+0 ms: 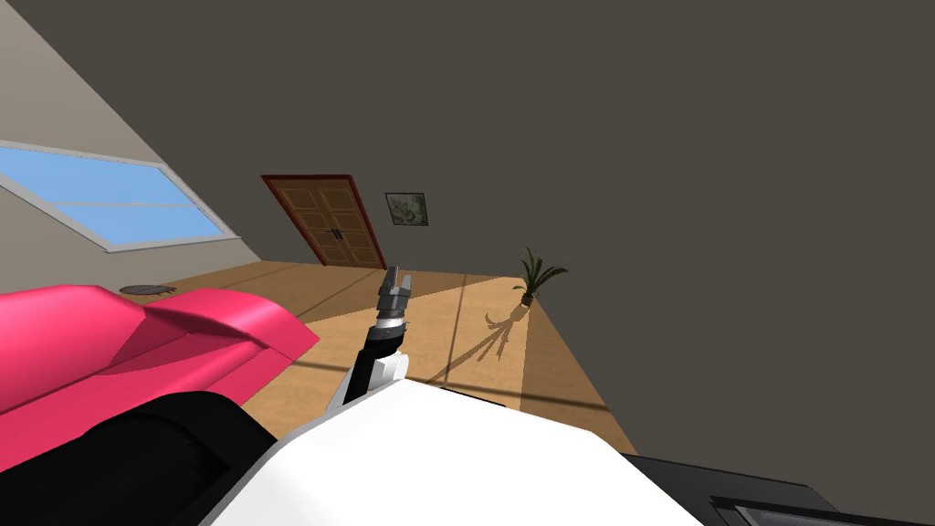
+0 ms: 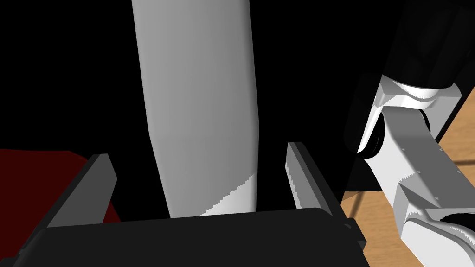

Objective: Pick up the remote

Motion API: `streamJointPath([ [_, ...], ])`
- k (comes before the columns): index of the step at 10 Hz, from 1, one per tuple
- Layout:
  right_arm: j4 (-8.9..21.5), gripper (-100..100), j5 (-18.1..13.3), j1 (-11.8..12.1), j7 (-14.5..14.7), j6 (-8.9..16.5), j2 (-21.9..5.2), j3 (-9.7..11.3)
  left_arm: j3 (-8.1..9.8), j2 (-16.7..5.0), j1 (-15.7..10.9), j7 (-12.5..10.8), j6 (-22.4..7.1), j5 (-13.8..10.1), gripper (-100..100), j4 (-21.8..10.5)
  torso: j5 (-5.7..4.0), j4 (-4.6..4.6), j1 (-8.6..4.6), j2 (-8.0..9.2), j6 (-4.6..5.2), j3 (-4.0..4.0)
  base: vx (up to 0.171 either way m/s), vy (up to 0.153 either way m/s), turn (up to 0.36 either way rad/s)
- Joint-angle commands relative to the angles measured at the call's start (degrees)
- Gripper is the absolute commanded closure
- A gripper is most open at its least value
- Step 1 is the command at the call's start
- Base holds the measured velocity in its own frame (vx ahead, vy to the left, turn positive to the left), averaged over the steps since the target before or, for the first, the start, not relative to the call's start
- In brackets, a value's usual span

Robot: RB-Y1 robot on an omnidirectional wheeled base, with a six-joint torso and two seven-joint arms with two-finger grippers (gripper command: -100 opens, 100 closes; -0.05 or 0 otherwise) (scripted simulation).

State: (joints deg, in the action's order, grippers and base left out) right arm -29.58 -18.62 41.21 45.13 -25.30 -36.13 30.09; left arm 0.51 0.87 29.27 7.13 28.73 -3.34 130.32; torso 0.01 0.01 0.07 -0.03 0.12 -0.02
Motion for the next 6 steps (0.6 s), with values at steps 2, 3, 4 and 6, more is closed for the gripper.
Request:
streamJointPath([
  [2,-0.2,0,0.0,0.1,-0.1,0.3,0.0,0.0,0.00,0.0,0.0,0.0,0.0,0.0,0,0.0,0.01,0.00,0.04,-0.01,-0.01,0.00,0.000,0.000,0.000],
  [3,0.6,-100,-0.4,-1.5,-0.5,1.5,1.6,0.3,0.00,0.0,0.0,0.0,0.0,0.0,0,0.0,0.02,0.00,0.05,-0.02,-0.01,-0.01,-0.040,-0.034,0.042],
  [4,0.8,-100,-0.5,-1.9,-0.6,1.9,2.0,0.3,0.00,0.0,0.0,0.0,0.0,0.0,0,0.0,-0.04,0.05,-0.08,0.08,-0.05,0.06,-0.060,-0.034,0.080],
  [6,1.6,-100,-1.0,-3.4,-1.0,3.2,3.5,0.6,-0.01,0.0,0.0,0.0,0.0,0.0,0,0.0,-0.32,0.30,-0.49,0.19,-0.24,0.24,-0.036,-0.017,0.085],
])
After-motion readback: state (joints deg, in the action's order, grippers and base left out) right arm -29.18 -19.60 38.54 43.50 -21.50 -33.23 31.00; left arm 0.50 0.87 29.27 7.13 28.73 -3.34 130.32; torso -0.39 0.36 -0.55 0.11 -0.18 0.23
